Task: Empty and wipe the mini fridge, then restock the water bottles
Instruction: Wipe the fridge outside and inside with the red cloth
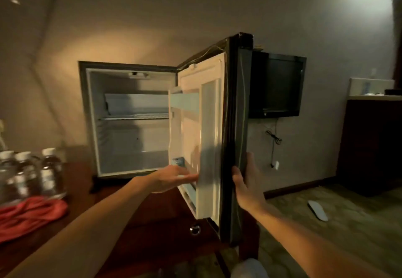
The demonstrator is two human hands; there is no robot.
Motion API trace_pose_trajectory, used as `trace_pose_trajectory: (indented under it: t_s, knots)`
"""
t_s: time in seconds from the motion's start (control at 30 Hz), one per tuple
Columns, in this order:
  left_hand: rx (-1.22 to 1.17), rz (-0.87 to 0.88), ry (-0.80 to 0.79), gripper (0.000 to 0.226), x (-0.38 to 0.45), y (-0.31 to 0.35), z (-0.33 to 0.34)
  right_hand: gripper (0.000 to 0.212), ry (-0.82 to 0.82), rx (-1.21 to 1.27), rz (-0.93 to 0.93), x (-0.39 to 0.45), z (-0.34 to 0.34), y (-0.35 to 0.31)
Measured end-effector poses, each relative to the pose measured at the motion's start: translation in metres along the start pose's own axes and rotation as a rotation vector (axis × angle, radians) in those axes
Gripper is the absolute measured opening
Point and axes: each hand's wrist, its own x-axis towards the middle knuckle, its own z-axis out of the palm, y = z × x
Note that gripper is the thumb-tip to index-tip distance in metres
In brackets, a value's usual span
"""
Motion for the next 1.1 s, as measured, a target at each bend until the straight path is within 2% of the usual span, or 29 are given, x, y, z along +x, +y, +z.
trace_pose_trajectory:
  t_s: [0.1, 0.2, 0.33, 0.43, 0.6, 0.63, 0.73, 0.83, 1.1]
  knots:
    - [-0.026, -0.032, 0.059, 0.094, -0.034, -0.035, -0.012, 0.053, -0.023, 0.006, -0.033, -0.004, 0.039, -0.018]
    - [-0.051, -0.081, 0.126, 0.098, -0.067, -0.058, -0.021, 0.053, -0.034, -0.016, -0.065, -0.006, 0.074, -0.029]
    - [-0.086, -0.152, 0.252, 0.063, -0.108, -0.086, -0.032, 0.055, -0.114, -0.065, -0.049, -0.006, 0.121, -0.041]
    - [-0.023, -0.199, 0.295, 0.071, -0.13, -0.107, -0.04, 0.066, -0.179, -0.141, -0.09, -0.002, 0.154, -0.044]
    - [0.127, -0.326, 0.376, 0.086, -0.164, -0.132, -0.048, 0.063, -0.292, -0.229, -0.157, 0.003, 0.201, -0.049]
    - [0.155, -0.358, 0.407, 0.084, -0.17, -0.136, -0.049, 0.061, -0.313, -0.252, -0.167, 0.004, 0.209, -0.05]
    - [0.277, -0.442, 0.482, 0.056, -0.189, -0.154, -0.048, 0.057, -0.385, -0.311, -0.179, 0.01, 0.236, -0.051]
    - [0.384, -0.501, 0.5, 0.053, -0.203, -0.168, -0.047, 0.058, -0.473, -0.375, -0.139, 0.013, 0.264, -0.049]
    - [0.426, -0.57, 0.477, 0.055, -0.206, -0.181, -0.052, 0.072, -0.688, -0.52, -0.059, 0.027, 0.317, -0.037]
